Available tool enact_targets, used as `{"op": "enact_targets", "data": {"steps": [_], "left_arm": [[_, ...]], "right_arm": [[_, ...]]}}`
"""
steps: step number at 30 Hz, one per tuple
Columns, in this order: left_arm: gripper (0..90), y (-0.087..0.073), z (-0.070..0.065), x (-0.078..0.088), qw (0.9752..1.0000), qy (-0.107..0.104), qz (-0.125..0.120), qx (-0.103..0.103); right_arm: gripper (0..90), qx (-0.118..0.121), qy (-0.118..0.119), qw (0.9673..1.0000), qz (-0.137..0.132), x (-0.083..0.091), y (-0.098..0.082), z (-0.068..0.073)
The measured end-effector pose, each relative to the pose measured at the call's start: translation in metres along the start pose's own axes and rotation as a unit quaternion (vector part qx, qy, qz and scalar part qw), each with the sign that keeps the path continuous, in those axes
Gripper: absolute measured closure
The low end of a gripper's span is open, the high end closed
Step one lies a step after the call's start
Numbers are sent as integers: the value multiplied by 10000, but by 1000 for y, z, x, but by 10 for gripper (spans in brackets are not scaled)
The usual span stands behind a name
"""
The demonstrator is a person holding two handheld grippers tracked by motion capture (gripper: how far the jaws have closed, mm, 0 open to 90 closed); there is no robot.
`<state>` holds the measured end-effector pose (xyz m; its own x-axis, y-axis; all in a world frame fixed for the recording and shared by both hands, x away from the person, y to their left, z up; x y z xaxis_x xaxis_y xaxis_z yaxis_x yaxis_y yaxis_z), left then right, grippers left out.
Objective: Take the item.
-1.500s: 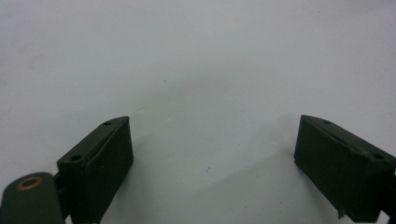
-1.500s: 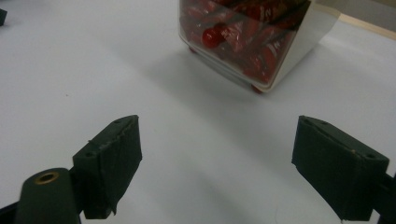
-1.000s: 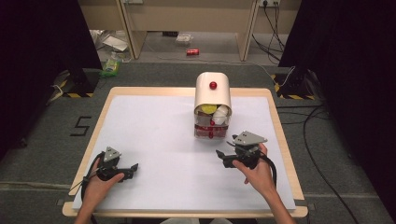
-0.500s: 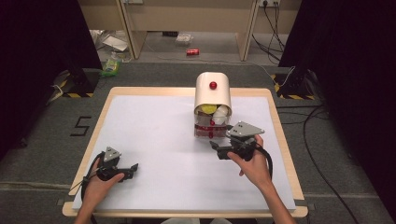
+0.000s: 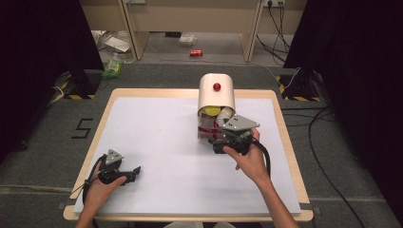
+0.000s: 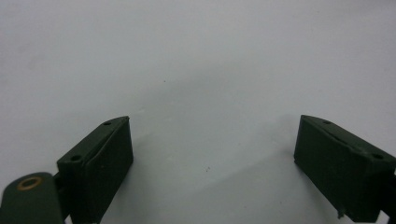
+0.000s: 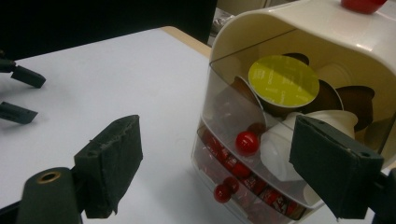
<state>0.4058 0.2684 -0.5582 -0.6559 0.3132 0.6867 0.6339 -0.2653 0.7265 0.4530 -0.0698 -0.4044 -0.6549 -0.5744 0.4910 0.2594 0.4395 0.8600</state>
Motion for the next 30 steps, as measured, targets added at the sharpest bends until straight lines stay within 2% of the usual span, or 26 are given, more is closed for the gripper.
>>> {"op": "enact_targets", "data": {"steps": [13,19,30], "left_arm": [[109,0,0,0,10000,1,0,-2],[109,0,0,0,10000,0,1,-1],[109,0,0,0,10000,-1,0,0]], "right_arm": [[179,8,-110,9999,-19,-15,6,-12],[178,4,-132,9999,73,-25,4,-17],[164,35,-89,9999,112,-30,3,-18]]}}
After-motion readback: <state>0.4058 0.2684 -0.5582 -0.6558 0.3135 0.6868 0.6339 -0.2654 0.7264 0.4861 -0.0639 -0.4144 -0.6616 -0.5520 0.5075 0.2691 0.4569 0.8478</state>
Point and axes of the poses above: each handheld gripper's, and its own axes: x roughly backward along the jaws, y roughly out of its top, z roughly to its left, the point moved 8 cm from there along -x, roughly forward along the jaws, and after that the axes turned 2 degrees about z, right-handed, at the moved point
